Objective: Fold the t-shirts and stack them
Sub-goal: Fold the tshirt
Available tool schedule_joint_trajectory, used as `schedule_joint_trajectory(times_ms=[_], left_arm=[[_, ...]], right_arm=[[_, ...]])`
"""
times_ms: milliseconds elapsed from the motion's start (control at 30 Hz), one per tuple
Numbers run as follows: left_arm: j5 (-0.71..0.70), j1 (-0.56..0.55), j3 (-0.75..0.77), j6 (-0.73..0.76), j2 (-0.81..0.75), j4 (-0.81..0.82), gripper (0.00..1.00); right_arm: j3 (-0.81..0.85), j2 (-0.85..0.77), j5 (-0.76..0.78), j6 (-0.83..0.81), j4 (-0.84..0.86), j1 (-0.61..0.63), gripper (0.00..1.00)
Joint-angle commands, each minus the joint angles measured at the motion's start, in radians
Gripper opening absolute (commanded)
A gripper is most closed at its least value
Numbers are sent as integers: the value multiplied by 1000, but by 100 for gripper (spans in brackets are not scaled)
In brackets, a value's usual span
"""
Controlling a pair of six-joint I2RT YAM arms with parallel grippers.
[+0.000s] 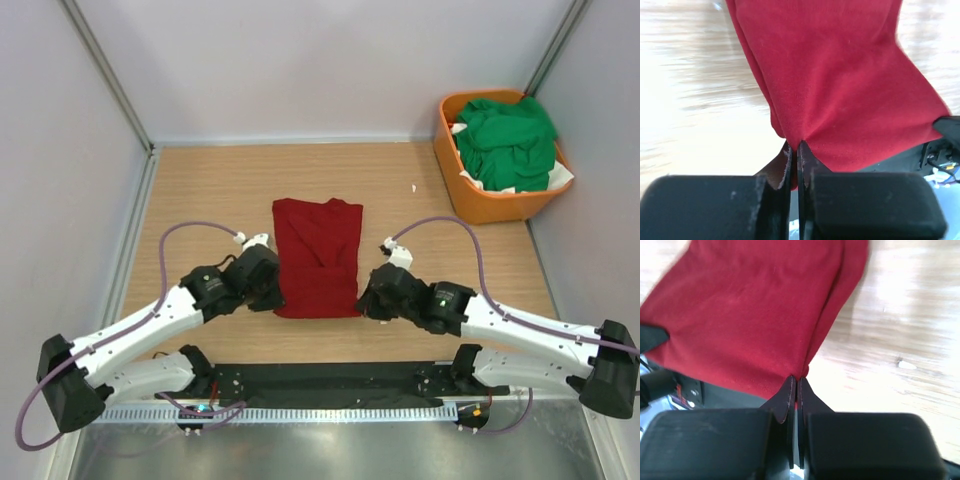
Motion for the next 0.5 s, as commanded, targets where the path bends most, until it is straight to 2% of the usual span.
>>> schedule_joint_trajectory(times_ms=[0,67,200,300,467], left_arm=[[-142,-2,111,-19,-48,-173,4],[-191,1,194,10,-38,-214,8],[-259,19,332,109,37,-247,11],[-251,68,421,185,120,-219,12],[-136,209,536,288,263,-159,11]], right_arm=[[147,4,171,2,-131,4,1],[257,47,266,-41,-181,3,1],[413,195,338,-157,-267,-51,1],[474,259,281,-249,-229,-150,1],[563,331,205,-338,-184,-298,1]])
